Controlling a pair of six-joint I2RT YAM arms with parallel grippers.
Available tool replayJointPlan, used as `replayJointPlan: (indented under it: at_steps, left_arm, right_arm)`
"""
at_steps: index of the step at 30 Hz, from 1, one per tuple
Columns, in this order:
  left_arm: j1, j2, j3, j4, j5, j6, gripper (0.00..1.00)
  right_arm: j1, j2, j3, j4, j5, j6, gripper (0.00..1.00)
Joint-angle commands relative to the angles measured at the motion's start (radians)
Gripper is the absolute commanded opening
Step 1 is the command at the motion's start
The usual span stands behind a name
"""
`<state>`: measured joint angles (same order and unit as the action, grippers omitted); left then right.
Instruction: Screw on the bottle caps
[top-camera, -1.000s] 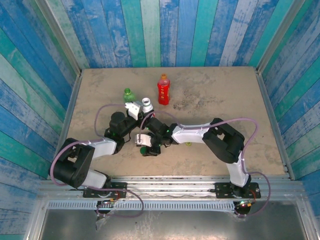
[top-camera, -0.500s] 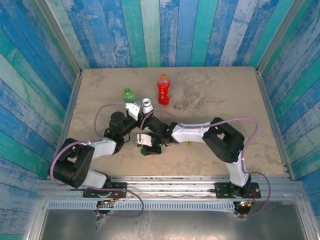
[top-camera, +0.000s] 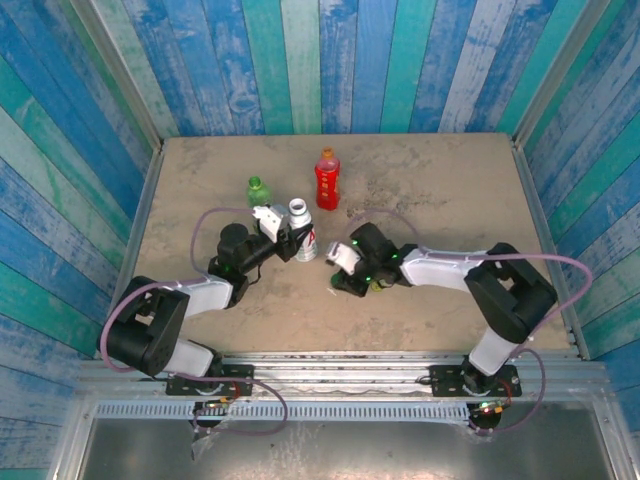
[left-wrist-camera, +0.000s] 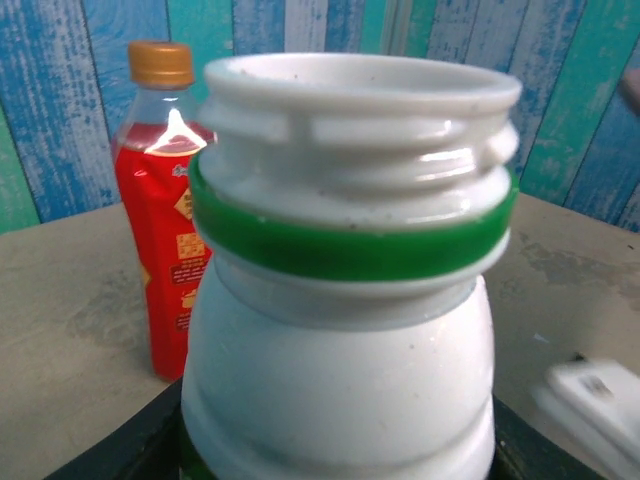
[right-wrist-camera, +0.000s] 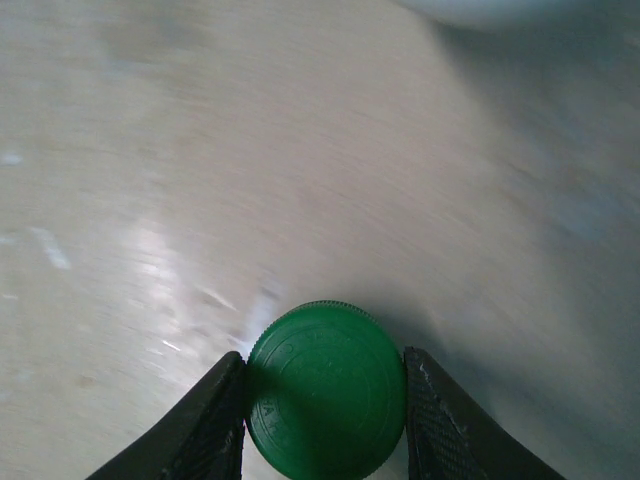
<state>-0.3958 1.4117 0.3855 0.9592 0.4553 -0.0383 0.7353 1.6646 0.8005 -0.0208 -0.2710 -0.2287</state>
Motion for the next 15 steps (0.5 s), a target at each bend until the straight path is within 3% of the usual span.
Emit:
replayJointPlan:
  at_steps: [1,8,15]
  left_arm:
    - [-0.036,0.024,-0.007,0.053,0.036,0.016,0.54]
    - [-0.144,0.079,-0.029,0.075,0.097,0.053,0.54]
    - [-0.153,0.213,-0.026,0.179,0.225,0.1,0.54]
  right_arm:
    - [-0.053,-0.041,-0.055,0.059,0.174,0.196,0.35]
    - [-0.205,-0.103,-0.125,0.026,0.364,0.431,0.36]
    - [-0.26,-0.128,-0.157,0.013,0.401,0.48,0.38]
